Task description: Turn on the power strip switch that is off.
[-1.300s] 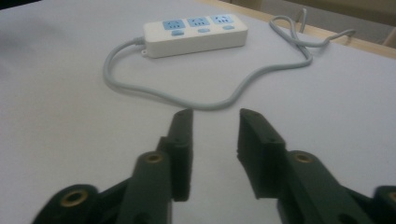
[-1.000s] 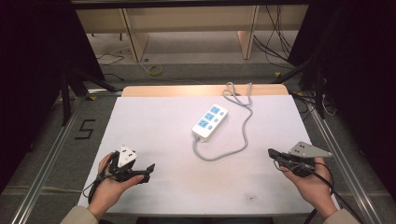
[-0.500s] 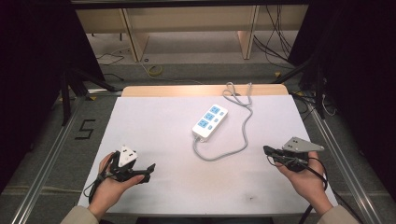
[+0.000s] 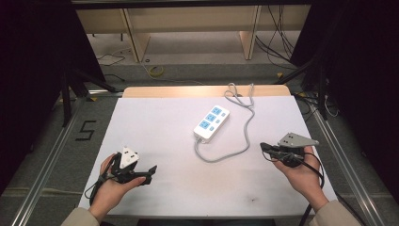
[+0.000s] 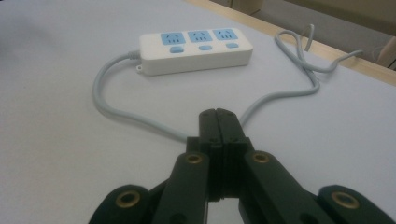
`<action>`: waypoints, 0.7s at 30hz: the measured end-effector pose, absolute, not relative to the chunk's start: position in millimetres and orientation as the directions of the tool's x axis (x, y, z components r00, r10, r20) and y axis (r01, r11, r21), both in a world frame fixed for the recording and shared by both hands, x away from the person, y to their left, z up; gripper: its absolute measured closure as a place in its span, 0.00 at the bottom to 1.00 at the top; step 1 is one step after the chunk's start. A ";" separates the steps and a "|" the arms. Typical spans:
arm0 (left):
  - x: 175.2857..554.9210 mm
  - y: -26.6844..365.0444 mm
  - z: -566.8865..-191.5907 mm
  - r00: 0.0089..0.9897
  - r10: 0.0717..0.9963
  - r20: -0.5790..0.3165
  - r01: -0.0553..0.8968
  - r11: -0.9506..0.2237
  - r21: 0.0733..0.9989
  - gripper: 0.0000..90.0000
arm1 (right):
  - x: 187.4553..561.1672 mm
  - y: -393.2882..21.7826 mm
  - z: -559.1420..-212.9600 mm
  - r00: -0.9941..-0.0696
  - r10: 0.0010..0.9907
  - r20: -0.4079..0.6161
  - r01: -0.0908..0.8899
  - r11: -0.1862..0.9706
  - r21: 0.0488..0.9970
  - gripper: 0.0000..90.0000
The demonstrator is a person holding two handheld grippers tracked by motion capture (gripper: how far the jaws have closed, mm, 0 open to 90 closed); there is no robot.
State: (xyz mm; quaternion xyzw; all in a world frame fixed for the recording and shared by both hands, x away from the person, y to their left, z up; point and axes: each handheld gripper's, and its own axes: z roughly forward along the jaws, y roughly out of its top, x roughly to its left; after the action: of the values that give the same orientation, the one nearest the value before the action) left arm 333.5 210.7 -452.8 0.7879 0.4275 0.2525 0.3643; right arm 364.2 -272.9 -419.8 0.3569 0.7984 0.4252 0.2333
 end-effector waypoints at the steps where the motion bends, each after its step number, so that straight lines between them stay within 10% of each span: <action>1: 333.5 210.7 -452.8 0.507 0.858 0.086 0.490 -0.369 0.790 0.16 | 365.0 -271.9 -419.5 -0.637 0.767 -0.069 0.370 0.384 0.846 1.00; 21: 333.8 210.3 -453.1 0.511 0.855 0.090 0.487 -0.374 0.789 0.16 | 379.6 -256.2 -416.9 -0.657 0.751 -0.068 0.380 0.408 0.830 1.00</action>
State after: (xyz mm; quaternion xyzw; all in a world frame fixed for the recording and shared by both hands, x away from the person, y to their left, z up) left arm 333.8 210.3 -453.1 0.7893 0.4251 0.2531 0.3637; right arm 379.6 -256.2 -416.9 0.3495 0.8090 0.4171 0.2221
